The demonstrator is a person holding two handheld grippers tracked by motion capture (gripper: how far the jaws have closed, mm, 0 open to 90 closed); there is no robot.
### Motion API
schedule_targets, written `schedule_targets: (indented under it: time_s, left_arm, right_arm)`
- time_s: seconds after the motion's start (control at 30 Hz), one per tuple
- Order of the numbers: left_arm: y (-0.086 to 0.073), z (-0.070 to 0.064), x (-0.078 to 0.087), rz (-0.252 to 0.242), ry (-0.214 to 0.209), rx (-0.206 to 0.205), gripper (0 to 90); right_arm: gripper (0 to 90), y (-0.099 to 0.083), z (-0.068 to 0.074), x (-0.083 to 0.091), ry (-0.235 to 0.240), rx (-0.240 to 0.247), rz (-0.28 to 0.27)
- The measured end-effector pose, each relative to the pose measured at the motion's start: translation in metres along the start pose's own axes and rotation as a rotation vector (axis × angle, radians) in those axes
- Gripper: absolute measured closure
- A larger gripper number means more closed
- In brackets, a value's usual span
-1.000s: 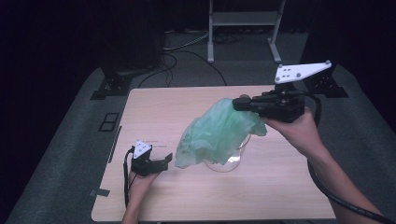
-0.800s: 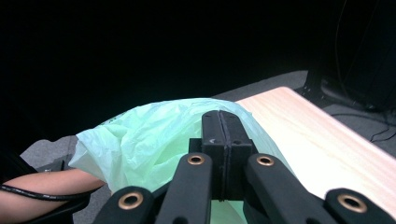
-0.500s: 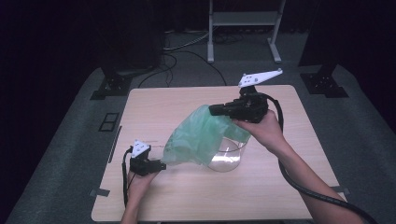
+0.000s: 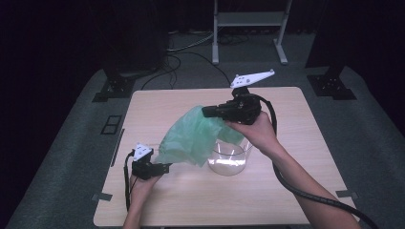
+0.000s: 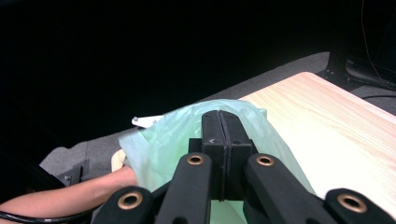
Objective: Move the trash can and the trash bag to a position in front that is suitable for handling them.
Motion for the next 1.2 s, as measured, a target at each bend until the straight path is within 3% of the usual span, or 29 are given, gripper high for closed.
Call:
schedule_targets:
  time_s: [0.13,0.3,0.47,0.63,0.77,0.93,1.1,1.2]
  left_arm:
    - [0.0,0.001,0.001,-0.006,0.001,0.002,5.3]
    - [0.0,0.002,0.001,-0.009,0.002,0.009,5.3]
    - [-0.001,0.002,0.0,-0.003,0.001,0.008,5.3]
    - [-0.001,0.001,-0.001,-0.005,0.002,0.009,5.3]
    - [0.0,0.002,-0.001,-0.006,0.001,0.01,5.3]
    - [-0.001,0.003,0.0,-0.008,0.002,0.013,5.3]
    - [0.0,0.002,0.0,-0.009,0.001,0.012,5.3]
    - [0.0,0.001,0.0,-0.003,0.006,0.001,5.3]
  right_arm:
    - [90.0,-0.013,-0.009,-0.007,-0.039,0.011,0.05]
    - [90.0,-0.038,-0.037,-0.012,-0.095,-0.03,0.109]
    - [89.8,-0.06,-0.059,-0.01,-0.119,-0.066,0.152]
    - [78.8,-0.074,-0.07,-0.006,-0.148,-0.067,0.188]
    - [69.2,-0.069,-0.065,-0.001,-0.127,-0.049,0.184]
    - [55.9,-0.062,-0.051,0.001,-0.104,0.015,0.179]
    - [50.4,-0.058,-0.039,0.0,-0.083,0.062,0.17]
    - [50.1,-0.056,-0.034,-0.003,-0.099,0.101,0.174]
Point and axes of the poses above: each handheld gripper's, and its own axes: x roughly backward along the jaws, y roughly out of its top, z roughly to its left, the point moved 7 cm from there along -x, roughly forward along the jaws, and after that the axes turned 12 degrees about -y, right-handed, at the moved point
